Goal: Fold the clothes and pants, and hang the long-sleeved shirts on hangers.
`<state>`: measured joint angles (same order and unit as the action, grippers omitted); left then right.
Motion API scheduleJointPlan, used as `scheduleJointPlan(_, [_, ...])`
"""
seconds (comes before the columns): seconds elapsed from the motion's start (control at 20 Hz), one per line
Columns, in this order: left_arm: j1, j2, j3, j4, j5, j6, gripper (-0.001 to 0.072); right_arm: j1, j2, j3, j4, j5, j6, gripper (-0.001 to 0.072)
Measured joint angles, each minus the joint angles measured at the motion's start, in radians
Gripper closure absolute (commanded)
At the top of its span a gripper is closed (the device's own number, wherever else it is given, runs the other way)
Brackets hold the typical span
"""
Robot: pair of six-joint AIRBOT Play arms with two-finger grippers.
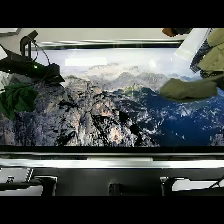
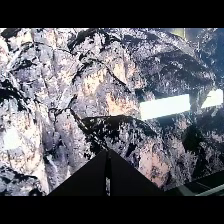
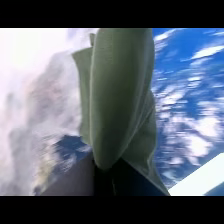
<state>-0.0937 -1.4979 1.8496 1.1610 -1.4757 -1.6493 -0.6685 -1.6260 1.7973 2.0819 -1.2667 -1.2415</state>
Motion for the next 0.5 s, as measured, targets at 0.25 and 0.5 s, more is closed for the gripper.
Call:
scheduleJointPlan(0.25, [0.000,0.000,0.000,0.000,-0.003,0.002,0.0689,-0.071,0.045,0.002,-0.338,-0.128,0.054,0.0683])
scheduleJointPlan(0.5, [0.000,0.000,0.000,0.000,-0.014,0.004,0.0689,-0.085,0.060,-0.118,-0.560,-0.251,0.065,0.0682])
